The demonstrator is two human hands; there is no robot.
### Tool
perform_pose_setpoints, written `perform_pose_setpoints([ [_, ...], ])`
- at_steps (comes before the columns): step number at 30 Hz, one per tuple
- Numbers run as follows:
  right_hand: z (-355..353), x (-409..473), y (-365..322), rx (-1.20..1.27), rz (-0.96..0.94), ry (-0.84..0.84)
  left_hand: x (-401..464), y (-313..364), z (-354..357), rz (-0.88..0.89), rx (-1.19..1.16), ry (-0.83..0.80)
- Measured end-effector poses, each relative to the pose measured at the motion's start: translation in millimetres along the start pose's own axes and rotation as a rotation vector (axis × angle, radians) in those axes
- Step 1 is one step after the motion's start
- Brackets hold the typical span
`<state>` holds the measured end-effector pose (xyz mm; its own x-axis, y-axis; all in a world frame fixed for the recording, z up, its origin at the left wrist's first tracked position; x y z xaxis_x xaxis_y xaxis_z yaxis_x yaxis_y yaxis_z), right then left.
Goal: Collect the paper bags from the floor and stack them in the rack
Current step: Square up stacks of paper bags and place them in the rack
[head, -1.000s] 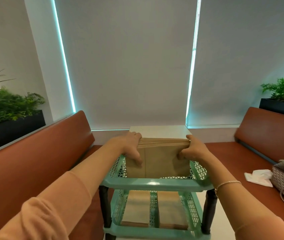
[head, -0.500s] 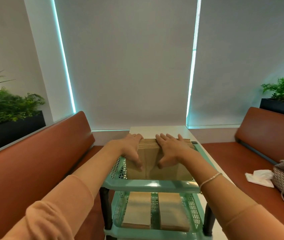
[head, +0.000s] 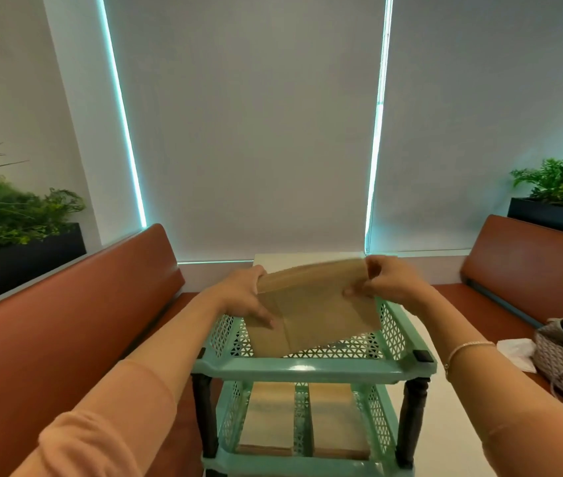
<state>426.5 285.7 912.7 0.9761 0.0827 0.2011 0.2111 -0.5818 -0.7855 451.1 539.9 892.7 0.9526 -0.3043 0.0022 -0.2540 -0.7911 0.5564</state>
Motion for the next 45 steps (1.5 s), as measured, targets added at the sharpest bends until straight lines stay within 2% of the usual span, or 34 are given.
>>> perform_pose_setpoints([
  [2,-7.0,-0.9,-1.6,0.3,0.018,0.137,-7.8,-3.5,-0.9,-0.017,-0.255,0.055],
  [4,-0.6,-3.9,-1.1,0.439,0.083,0.168,-12.3,-1.4,3.0,-0.02,-0.526,0.103],
  [7,39.5,-7.6,-6.0,0.518,0.121,-0.04,-8.4,6.1,14.5,0.012,-0.865,0.142],
  [9,62.8,-5.9,-6.1,0.576,0.123,-0.147,-3.3,7.3,23.4,0.023,-0.928,0.153],
  [11,73.1,-2.2,-6.1,0.624,0.102,-0.18,-2.1,7.1,31.7,0.024,-0.957,0.142],
  [14,78.2,0.9,-0.5,0.562,0.102,-0.227,0.7,-4.8,43.1,-0.015,-0.906,0.121],
  [19,83.5,13.6,23.1,0.357,0.17,-0.208,5.8,-11.3,54.5,-0.089,-0.593,0.023],
  [24,88.6,21.7,39.5,0.11,0.231,-0.228,14.0,-18.9,66.2,-0.139,-0.553,-0.06],
  [30,94.2,20.2,45.9,0.086,0.289,-0.3,17.4,-23.4,71.6,-0.163,-0.556,-0.156],
  [35,95.4,18.2,44.0,0.132,0.31,-0.32,19.5,-24.2,70.2,-0.162,-0.577,-0.146],
  [39,94.8,16.3,44.4,0.131,0.312,-0.27,21.0,-25.2,70.1,-0.164,-0.557,-0.127],
  [45,94.9,21.0,46.3,0.067,0.272,-0.269,24.7,-25.6,68.9,-0.16,-0.527,-0.114],
])
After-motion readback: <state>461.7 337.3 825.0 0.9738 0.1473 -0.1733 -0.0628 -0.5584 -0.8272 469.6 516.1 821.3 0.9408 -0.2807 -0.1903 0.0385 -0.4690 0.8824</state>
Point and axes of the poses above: each hand's wrist, its own x-axis towards the middle knuckle, its own z-axis out of the palm, y = z × x, the point moved 4 cm from there along x, towards the middle knuckle, and after that the axes turned 2 degrees about -z, right-handed, at the moved point
